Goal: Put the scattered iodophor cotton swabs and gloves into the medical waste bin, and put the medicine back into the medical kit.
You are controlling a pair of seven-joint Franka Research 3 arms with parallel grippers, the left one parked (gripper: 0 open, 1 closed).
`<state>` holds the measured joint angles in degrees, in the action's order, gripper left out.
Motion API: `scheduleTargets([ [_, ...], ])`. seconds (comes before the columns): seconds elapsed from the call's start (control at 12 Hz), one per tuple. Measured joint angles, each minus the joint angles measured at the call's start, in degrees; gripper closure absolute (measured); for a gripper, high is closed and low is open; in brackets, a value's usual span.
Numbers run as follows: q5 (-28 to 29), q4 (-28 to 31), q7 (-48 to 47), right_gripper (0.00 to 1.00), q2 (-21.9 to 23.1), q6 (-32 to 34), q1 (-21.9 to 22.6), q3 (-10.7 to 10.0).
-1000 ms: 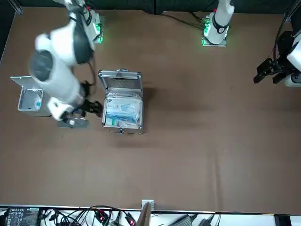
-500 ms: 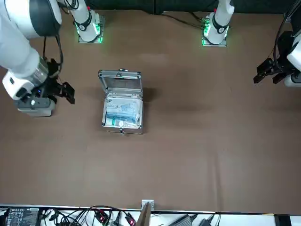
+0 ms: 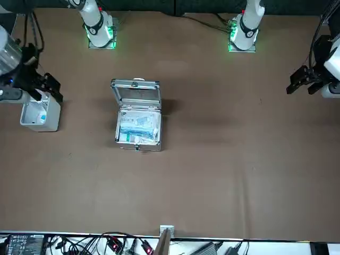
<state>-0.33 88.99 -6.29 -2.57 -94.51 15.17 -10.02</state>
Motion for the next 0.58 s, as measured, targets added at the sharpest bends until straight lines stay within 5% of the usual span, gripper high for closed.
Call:
scheduleTargets([
  [0.25, -0.2, 0.3, 0.8, 0.00, 1.7, 3.7, -6.7, 5.4],
  [0.58, -0.2, 1.4, 2.3, 0.00, 3.8, 6.1, -11.0, 8.8],
])
